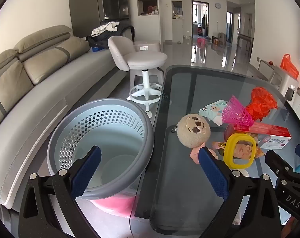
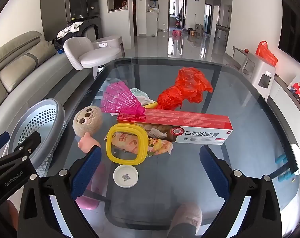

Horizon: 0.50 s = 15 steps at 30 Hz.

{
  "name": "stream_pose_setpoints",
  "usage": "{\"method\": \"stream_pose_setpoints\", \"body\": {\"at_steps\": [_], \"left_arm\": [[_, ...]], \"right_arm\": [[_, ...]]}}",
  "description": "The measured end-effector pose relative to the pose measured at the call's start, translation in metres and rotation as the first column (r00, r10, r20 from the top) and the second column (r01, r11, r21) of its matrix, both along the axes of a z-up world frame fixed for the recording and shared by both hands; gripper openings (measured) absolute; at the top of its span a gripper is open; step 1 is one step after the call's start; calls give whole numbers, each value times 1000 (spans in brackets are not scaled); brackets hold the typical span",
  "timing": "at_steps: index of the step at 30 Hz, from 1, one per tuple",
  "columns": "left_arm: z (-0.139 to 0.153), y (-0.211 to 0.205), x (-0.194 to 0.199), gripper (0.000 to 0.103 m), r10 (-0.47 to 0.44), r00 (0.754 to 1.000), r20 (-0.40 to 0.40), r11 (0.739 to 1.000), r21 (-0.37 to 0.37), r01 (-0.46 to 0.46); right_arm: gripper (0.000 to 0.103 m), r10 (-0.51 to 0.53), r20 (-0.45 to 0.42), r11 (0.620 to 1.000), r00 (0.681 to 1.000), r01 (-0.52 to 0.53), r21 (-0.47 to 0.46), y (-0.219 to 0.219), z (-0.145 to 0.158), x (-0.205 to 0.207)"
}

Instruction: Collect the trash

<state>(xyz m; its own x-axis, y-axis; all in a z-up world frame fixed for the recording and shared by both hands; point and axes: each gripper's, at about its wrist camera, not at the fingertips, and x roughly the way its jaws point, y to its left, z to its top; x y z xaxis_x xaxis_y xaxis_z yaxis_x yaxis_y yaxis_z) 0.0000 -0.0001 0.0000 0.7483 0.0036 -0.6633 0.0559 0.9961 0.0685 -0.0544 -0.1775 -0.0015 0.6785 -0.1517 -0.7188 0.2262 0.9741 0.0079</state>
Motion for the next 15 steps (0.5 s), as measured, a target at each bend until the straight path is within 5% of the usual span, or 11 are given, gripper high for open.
{"method": "stream_pose_setpoints", "body": {"at_steps": [15], "left_arm": [[0, 0, 0, 97, -2, 1000, 0, 1000, -2, 2]], "right_arm": [[95, 0, 2, 1000, 1000, 0, 4, -1, 1, 0]]}}
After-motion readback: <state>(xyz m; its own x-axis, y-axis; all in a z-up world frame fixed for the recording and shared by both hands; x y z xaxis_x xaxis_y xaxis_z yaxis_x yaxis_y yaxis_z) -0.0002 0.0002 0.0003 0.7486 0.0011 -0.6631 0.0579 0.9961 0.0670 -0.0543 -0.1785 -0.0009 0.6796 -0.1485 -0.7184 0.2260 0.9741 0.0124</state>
